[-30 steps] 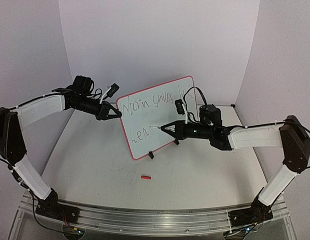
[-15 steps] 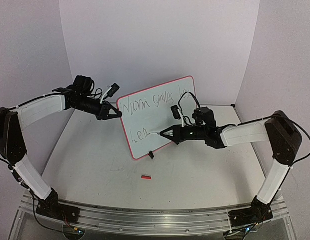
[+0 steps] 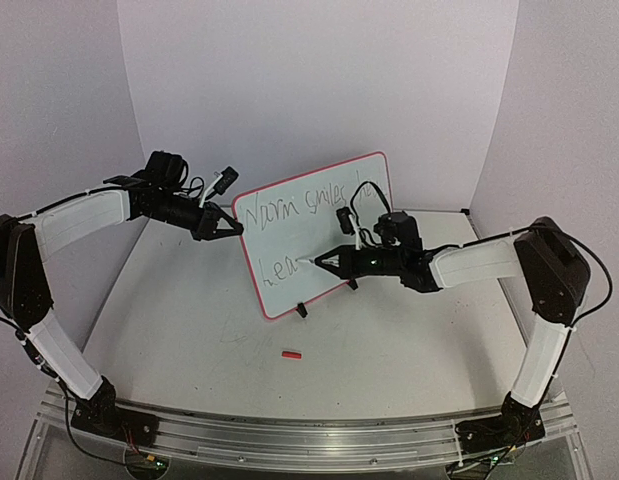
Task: Write a sentence on the whiteboard
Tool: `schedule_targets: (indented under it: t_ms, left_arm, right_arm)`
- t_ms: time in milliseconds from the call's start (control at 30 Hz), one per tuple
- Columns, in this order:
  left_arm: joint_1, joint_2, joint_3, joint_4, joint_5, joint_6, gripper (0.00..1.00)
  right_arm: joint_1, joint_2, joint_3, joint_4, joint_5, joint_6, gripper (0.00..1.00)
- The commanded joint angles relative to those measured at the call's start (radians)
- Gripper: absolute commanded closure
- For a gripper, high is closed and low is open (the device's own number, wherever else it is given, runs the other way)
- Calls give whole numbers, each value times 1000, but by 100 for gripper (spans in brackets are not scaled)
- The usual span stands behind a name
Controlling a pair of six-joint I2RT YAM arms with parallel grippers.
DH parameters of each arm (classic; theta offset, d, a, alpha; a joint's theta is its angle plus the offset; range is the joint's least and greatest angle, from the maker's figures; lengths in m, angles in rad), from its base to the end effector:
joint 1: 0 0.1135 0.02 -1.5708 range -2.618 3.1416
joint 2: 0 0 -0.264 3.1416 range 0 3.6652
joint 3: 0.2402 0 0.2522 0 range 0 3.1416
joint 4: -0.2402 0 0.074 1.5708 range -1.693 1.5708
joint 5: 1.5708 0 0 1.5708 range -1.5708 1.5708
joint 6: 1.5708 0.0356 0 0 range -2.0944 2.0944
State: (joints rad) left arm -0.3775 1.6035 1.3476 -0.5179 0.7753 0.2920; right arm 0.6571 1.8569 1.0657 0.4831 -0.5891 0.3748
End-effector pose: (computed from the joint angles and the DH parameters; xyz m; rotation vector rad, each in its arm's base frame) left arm 0.3180 -0.1529 0.3039 1.0881 1.9683 -0.9441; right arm 0.3110 0.2649 0.2033 -0.7121 1.8952 1.2346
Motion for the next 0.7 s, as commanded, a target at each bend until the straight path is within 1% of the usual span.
schedule_targets:
  t_ms: [0,300,667]
  left_arm:
    - [-16,-3,-15,-42,-80,85,100]
    - [-15,-3,-16,-42,-82,86,100]
    - [-15,-6,-16,-42,-83,86,100]
  right_arm:
    - [3,21,52,18,30,8,100]
    - [3,43,80,16,48,22,100]
    - [-1,-8,25,18,153,36,100]
